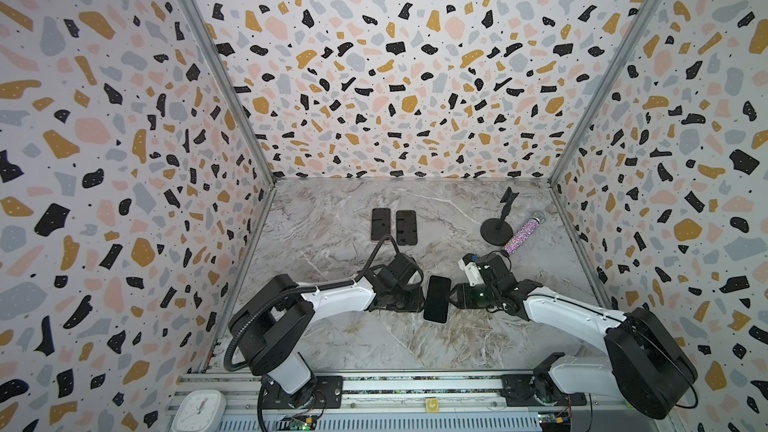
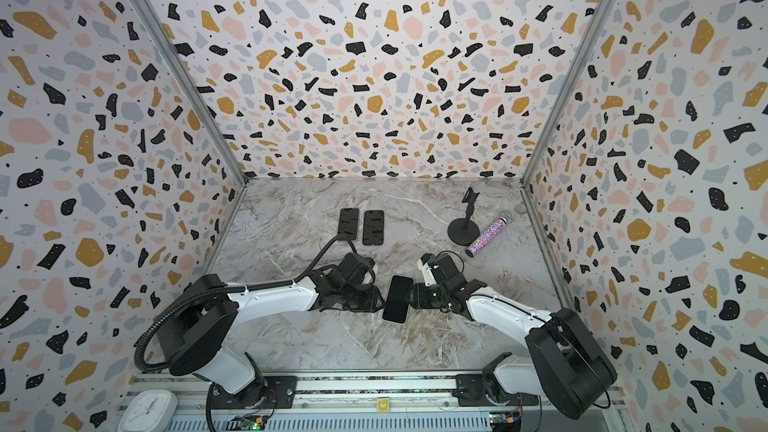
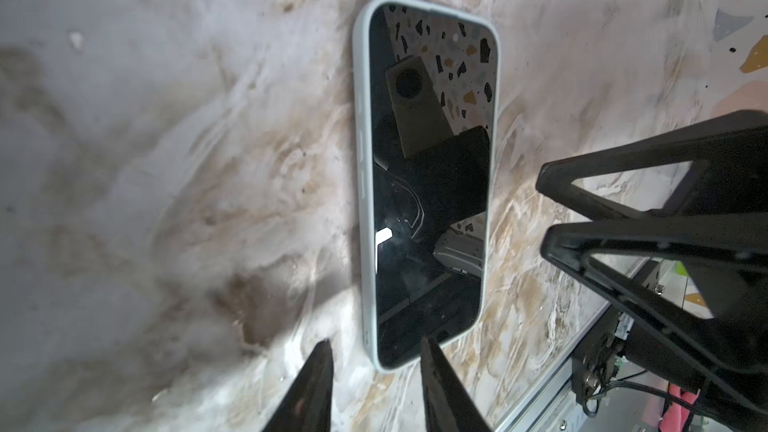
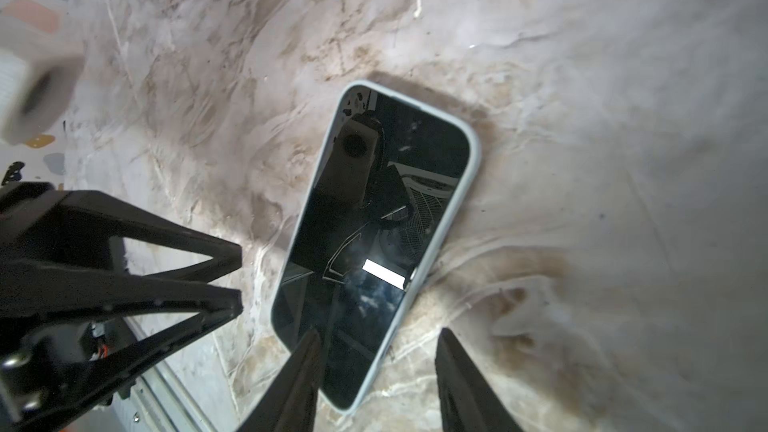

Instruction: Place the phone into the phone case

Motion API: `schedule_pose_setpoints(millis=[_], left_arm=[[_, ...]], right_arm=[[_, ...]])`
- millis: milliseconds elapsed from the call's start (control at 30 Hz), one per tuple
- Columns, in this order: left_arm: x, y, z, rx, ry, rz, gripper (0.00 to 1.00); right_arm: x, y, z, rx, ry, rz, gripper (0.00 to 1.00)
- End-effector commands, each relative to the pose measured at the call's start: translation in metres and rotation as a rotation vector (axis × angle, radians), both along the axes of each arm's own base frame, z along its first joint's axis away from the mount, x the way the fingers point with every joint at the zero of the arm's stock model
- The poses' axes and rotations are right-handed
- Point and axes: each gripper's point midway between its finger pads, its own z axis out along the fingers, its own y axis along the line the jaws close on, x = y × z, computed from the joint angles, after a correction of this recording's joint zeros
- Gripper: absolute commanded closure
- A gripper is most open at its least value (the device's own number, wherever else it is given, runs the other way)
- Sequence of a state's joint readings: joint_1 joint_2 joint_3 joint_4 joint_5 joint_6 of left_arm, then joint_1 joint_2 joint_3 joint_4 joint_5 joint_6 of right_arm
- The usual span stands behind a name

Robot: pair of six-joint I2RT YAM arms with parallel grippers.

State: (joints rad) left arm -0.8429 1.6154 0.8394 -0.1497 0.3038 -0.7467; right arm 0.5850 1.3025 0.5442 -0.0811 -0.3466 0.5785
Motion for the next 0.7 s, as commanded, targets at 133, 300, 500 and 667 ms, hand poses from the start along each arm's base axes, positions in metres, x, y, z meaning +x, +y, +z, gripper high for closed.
schedule_pose_setpoints(millis=[133, 300, 500, 667], left_arm=[[0.003, -0.007, -0.016, 0.003, 0.013, -0.019, 0.59], [0.005, -0.011, -0.027, 0.005, 0.021, -0.025, 0.56], [0.004, -0.019, -0.05, 0.02, 0.047, -0.044, 0.6], [-0.003, -0.027, -0.06, 0.018, 0.065, -0.064, 0.8]], right_arm=[[0.005, 0.0, -0.01, -0.022, 0.03, -0.023, 0.53], [0.004, 0.007, -0.018, -0.003, 0.046, -0.023, 0.54], [-0.003, 0.012, -0.041, -0.019, 0.089, -0.02, 0.57], [-0.015, 0.02, -0.055, -0.019, 0.132, -0.01, 0.66]])
